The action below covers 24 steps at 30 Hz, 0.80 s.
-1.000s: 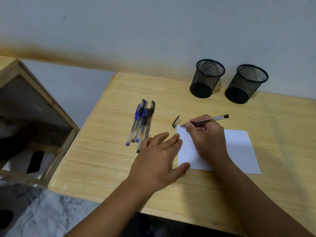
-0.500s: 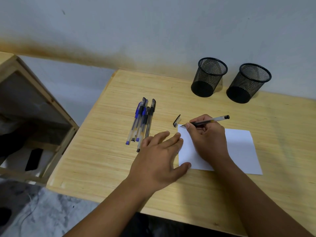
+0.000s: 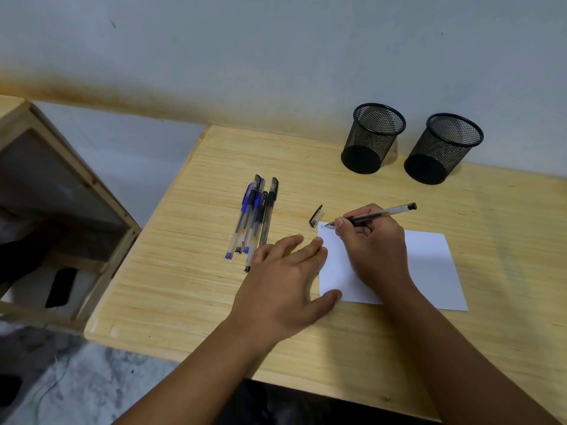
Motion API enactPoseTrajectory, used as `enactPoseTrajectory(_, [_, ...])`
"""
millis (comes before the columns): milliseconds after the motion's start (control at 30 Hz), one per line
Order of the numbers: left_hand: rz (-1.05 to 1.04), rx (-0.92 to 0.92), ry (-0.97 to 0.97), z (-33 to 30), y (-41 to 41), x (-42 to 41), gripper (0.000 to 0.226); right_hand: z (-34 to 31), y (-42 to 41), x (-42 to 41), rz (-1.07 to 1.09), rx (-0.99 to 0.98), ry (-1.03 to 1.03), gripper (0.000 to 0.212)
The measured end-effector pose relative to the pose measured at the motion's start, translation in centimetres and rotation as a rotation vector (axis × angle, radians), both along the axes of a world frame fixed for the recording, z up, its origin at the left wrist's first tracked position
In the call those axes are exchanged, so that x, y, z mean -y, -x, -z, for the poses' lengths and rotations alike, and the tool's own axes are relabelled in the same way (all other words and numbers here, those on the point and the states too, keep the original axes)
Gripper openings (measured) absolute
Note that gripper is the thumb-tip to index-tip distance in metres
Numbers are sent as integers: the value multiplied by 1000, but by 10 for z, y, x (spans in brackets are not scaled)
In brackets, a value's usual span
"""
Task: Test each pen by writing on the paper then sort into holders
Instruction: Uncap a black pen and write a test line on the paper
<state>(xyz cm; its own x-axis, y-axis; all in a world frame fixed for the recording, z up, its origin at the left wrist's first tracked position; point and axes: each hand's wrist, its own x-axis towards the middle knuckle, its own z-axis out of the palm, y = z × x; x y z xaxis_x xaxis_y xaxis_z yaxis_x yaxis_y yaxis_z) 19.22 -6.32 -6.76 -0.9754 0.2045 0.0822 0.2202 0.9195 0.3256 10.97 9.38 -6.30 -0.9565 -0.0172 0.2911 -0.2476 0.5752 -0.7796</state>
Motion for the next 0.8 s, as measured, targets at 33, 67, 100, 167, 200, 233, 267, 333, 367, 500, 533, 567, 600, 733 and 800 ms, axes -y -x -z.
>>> enactPoseTrajectory(33, [0, -1, 2, 0, 0, 0, 65, 0, 0, 0, 5, 2, 9, 11])
enactPoseTrajectory(67, [1, 1, 5, 0, 0, 0, 65, 0, 0, 0, 4, 0, 10, 11])
enactPoseTrajectory(100, [1, 3, 6, 0, 0, 0, 66, 0, 0, 0, 2, -3, 6, 11])
enactPoseTrajectory(167, [-1, 2, 7, -1, 0, 0, 66, -1, -1, 1, -1, -12, -6, 11])
enactPoseTrajectory(200, [-2, 2, 10, -1, 0, 0, 67, -1, -1, 2, -4, -15, -12, 11])
enactPoseTrajectory(233, [-2, 4, 12, -1, 0, 0, 67, -1, -2, 2, -7, -14, -18, 11])
enactPoseTrajectory(267, [-2, 6, 11, -1, 0, 0, 67, -1, -2, 2, -11, -11, -22, 10])
enactPoseTrajectory(333, [-3, 5, 10, -1, 1, 0, 66, -1, -1, 1, -15, -10, -34, 10])
enactPoseTrajectory(367, [-3, 4, 11, -1, 1, 0, 66, 0, -1, 1, -14, -15, -36, 10])
enactPoseTrajectory(500, [-3, 10, 15, 0, 1, 0, 67, 0, 0, 0, 19, 16, 21, 9])
enactPoseTrajectory(533, [-2, 10, 18, 0, 1, 0, 67, 0, 0, -1, 23, 32, 37, 10])
enactPoseTrajectory(567, [-1, 8, 23, 0, 1, -1, 67, 0, 1, 0, 24, 46, 39, 10])
enactPoseTrajectory(600, [1, 6, 27, 1, 1, -1, 67, 0, 1, 0, 21, 58, 30, 10])
enactPoseTrajectory(733, [-2, 5, 24, 1, 1, 0, 67, -1, 0, 0, 20, 105, 11, 9])
enactPoseTrajectory(800, [-2, 5, 16, 1, 1, 0, 67, -2, 0, 1, 32, 99, 2, 9])
